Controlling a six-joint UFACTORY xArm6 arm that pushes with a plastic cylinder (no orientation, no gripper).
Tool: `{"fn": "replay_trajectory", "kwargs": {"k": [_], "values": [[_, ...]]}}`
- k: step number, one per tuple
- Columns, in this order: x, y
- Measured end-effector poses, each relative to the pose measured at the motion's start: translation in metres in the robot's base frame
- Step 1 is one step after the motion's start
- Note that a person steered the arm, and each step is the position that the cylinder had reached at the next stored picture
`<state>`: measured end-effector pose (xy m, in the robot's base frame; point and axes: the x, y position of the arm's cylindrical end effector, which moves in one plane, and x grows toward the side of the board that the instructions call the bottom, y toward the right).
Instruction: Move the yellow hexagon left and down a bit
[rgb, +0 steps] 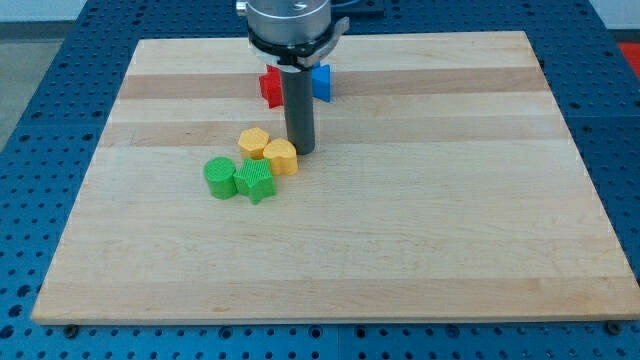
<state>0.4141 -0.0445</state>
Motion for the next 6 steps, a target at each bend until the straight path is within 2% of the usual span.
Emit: {"fn": "replay_trajectory", "kwargs": {"k": [1, 3, 6], "values": [[0.006, -0.014], [-0.019, -0.016], [-0.016, -0.054]]}}
